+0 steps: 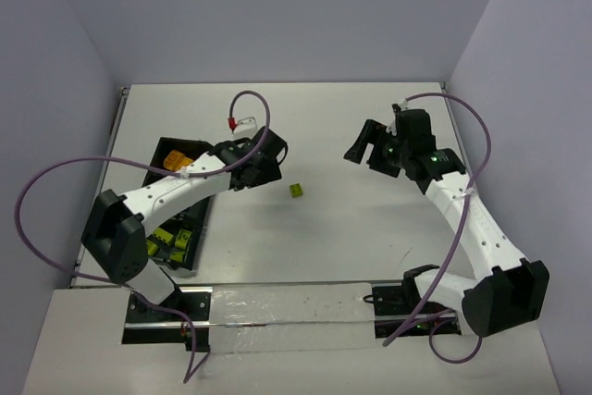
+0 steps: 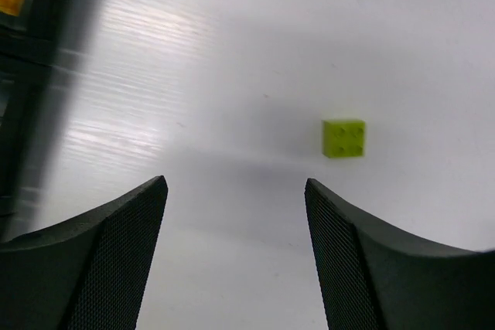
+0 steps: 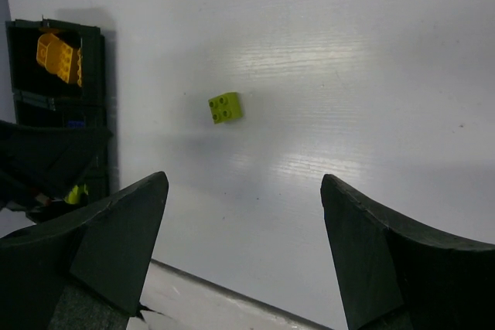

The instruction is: Sort the legos into containers by color

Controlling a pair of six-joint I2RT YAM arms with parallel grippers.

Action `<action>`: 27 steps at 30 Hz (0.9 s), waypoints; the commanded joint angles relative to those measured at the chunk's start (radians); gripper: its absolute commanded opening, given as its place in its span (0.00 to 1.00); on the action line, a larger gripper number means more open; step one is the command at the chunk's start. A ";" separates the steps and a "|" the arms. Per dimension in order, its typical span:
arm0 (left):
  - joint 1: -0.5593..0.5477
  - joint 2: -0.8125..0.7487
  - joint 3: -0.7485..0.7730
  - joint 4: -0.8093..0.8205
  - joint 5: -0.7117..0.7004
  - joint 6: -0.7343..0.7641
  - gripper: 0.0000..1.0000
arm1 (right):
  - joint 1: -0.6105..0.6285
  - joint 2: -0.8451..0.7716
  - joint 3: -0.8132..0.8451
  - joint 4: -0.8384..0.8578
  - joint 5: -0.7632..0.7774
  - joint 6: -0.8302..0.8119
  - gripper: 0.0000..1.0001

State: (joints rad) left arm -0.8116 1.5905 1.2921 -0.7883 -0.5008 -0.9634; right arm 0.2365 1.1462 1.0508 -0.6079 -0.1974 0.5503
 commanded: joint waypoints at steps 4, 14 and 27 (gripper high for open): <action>-0.092 0.201 0.177 0.044 0.093 -0.019 0.88 | -0.030 -0.086 -0.040 0.011 0.130 0.021 0.89; -0.142 0.359 0.296 0.024 0.063 -0.074 0.87 | -0.032 -0.072 -0.041 0.010 0.101 0.007 0.89; -0.131 0.488 0.375 -0.029 -0.027 -0.118 0.77 | -0.032 -0.066 -0.036 0.013 0.079 0.002 0.89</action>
State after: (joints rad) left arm -0.9523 2.0620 1.6255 -0.8002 -0.4779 -1.0560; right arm 0.2085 1.0828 1.0077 -0.6100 -0.1162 0.5631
